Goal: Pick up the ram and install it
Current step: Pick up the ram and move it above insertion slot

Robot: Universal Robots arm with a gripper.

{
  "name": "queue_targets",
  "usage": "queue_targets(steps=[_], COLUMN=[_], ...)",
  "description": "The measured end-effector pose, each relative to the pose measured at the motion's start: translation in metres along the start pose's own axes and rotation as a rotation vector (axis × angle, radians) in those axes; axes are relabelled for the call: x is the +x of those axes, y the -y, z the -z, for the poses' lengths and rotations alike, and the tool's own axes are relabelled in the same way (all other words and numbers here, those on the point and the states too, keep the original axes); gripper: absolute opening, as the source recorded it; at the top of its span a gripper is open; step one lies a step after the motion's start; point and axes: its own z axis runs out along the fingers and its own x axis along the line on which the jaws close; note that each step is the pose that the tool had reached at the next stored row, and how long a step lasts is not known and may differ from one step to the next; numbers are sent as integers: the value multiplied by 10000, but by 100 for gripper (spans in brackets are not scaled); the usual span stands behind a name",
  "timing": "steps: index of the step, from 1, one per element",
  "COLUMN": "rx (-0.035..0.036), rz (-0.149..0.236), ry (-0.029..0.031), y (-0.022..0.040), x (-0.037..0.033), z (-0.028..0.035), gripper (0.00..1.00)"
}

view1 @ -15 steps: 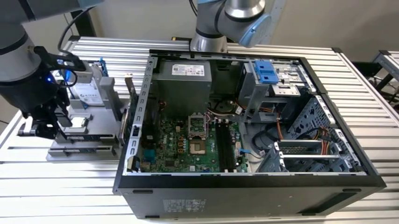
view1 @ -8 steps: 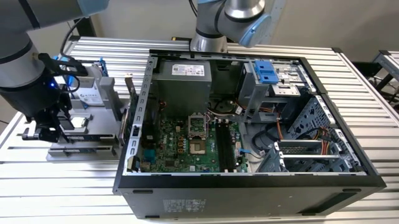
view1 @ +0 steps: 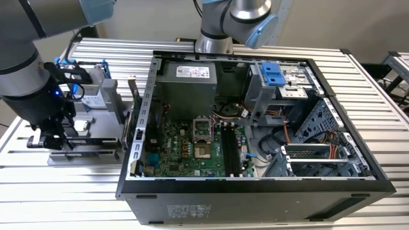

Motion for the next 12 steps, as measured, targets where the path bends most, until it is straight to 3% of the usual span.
queue_targets(steps=[12], rx=[-11], rz=[-3], ry=[-5], y=[2], x=[17], z=[-187], gripper=[100])
